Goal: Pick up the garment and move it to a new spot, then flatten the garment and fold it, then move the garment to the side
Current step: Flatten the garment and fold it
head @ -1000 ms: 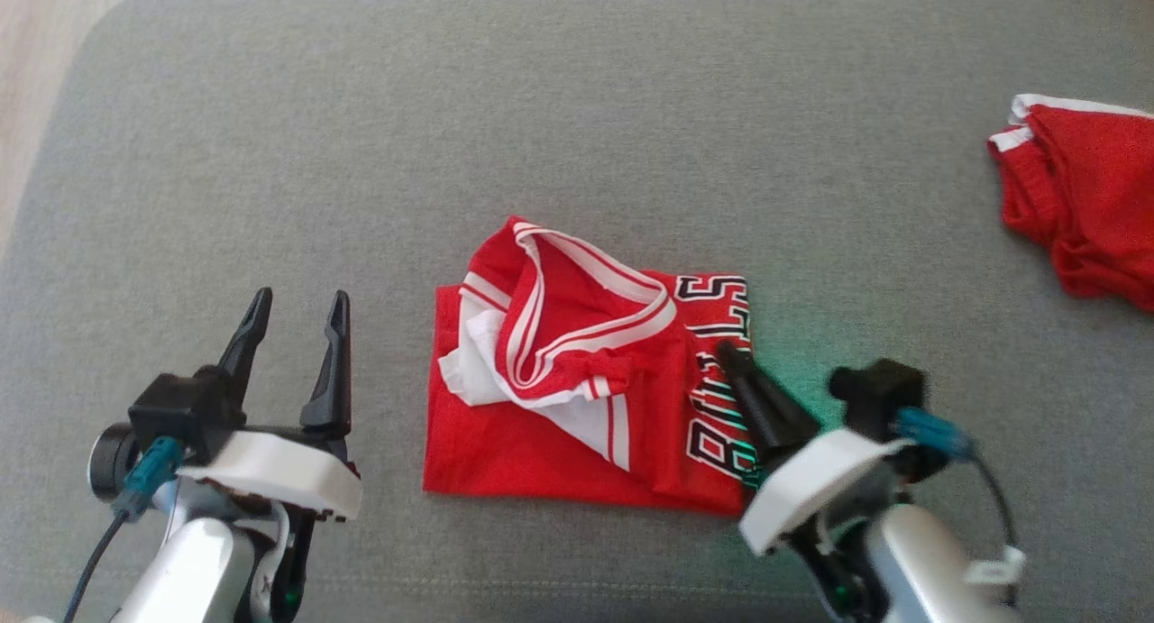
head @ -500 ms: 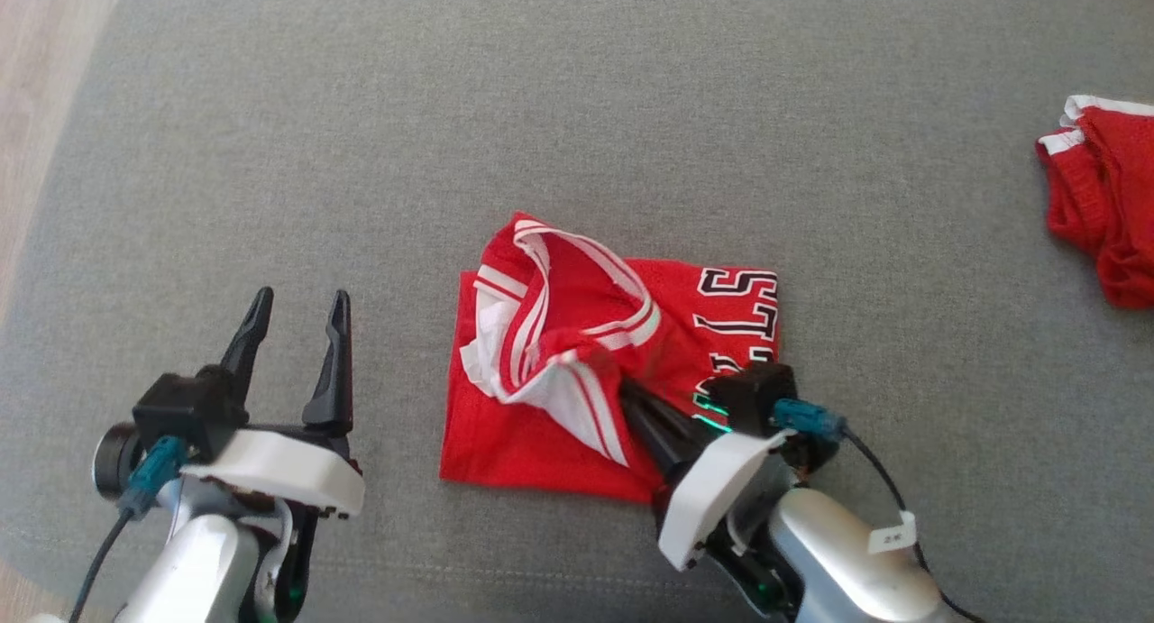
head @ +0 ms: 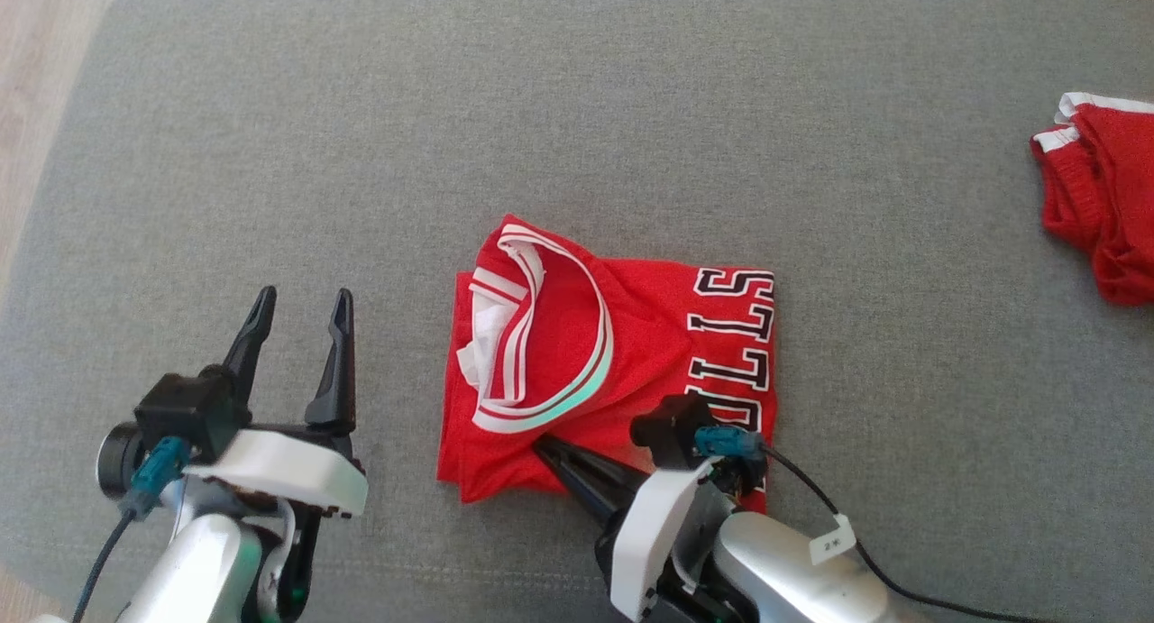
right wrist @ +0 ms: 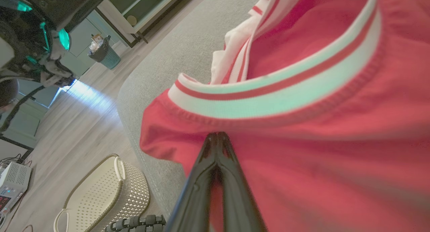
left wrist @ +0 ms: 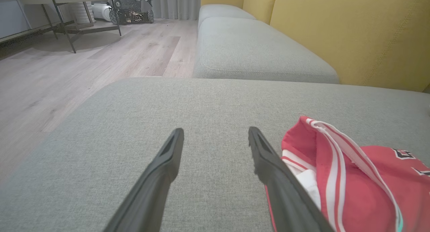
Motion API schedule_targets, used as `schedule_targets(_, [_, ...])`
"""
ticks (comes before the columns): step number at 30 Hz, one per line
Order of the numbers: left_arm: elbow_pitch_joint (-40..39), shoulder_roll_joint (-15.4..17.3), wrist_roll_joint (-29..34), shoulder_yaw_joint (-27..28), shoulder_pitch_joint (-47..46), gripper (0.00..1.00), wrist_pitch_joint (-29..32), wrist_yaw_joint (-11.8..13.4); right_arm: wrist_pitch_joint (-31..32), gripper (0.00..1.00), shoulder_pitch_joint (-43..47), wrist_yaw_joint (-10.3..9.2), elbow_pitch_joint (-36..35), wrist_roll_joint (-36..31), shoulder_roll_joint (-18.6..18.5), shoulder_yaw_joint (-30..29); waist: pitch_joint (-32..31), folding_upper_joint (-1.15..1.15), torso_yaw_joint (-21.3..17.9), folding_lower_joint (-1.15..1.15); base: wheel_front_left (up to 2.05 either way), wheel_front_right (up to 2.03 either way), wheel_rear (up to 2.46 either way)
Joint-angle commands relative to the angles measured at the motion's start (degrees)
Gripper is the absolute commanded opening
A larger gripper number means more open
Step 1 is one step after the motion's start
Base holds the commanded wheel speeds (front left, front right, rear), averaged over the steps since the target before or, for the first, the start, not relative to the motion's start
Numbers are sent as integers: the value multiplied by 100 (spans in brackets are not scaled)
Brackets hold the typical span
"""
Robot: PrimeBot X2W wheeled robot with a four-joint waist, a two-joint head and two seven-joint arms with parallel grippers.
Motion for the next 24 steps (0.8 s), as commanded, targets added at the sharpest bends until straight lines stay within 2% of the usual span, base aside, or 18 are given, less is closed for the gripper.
schedule_targets(1, [-138,101,-40,222,-284,100,-57,-8,-38,0,-103,-5,-141,68,105,87,1,0,2,0,0,0,0])
schedule_targets(6, [-102,83,-60,234,-265,100,-74,5,-345,0,-267,-5,-383,226,-76,238,-39,0,-18,0,0,0,0])
schedule_targets(10, [-88,99,-74,267,-195,100,-85,33,-721,0,-287,-5,-857,249,-355,-115,-137,0,-87,0,0,0,0])
schedule_targets(15, [-96,143,-77,279,-116,100,-89,61,-890,0,-2,-5,-1413,49,-751,-1198,-276,0,-198,0,0,0,0])
schedule_targets(18, [-133,171,-68,275,-88,100,-77,85,-913,0,327,-5,-1669,-288,-876,-2208,-354,0,-257,0,0,0,0])
schedule_targets(19, [-150,183,-64,277,-78,100,-71,96,-897,4,453,-5,-1757,-427,-877,-2564,-381,0,-272,0,0,0,0])
schedule_targets(20, [-169,200,-58,280,-67,100,-63,109,-873,27,585,-5,-1855,-613,-859,-2948,-405,0,-291,0,0,0,0])
schedule_targets(21, [-221,235,-42,285,-46,100,-47,135,-762,100,862,-5,-2111,-1023,-745,-3688,-449,0,-321,0,0,0,0])
schedule_targets(24, [-311,286,-16,298,-17,100,-35,177,-499,100,1265,-5,-2612,-1704,-513,-4610,-519,0,-361,0,0,0,0])
